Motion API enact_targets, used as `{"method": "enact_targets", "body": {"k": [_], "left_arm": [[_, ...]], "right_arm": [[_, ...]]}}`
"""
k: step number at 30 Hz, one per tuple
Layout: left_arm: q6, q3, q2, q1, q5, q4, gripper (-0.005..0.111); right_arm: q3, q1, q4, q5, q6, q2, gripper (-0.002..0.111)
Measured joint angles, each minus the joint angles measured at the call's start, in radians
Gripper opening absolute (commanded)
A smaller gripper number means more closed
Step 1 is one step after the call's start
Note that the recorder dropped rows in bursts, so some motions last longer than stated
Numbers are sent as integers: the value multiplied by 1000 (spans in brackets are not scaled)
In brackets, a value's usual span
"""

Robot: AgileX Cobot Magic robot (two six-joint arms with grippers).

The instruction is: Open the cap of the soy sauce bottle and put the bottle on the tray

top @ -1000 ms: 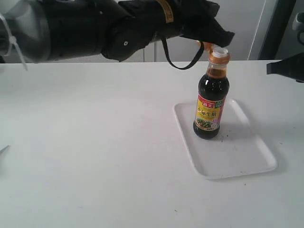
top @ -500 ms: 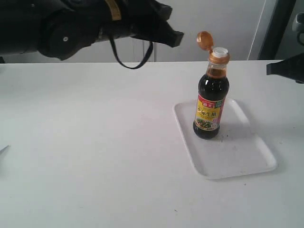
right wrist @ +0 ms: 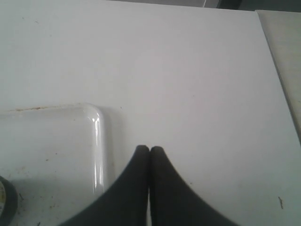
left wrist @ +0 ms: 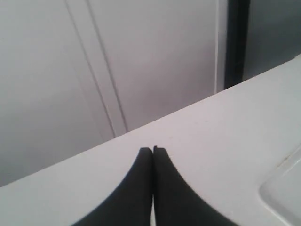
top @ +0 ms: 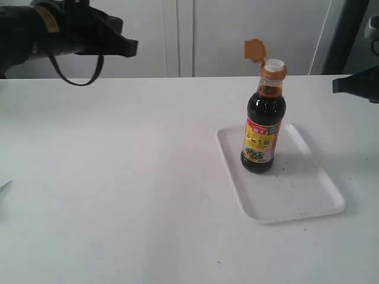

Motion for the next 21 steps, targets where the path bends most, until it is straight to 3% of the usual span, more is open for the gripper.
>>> {"method": "enact_targets", "body": {"k": [6, 13, 21], "left_arm": [[-20, 11, -21, 118, 122, -2, 0], [3, 11, -46, 210, 285, -2, 0], [22, 1, -73, 325, 569, -1, 0]], "right_arm": [[-15, 0, 4, 44, -30, -64, 0], [-26, 51, 8, 92, -65, -120, 0], [-71, 110, 5, 214, -106, -129, 0]]}}
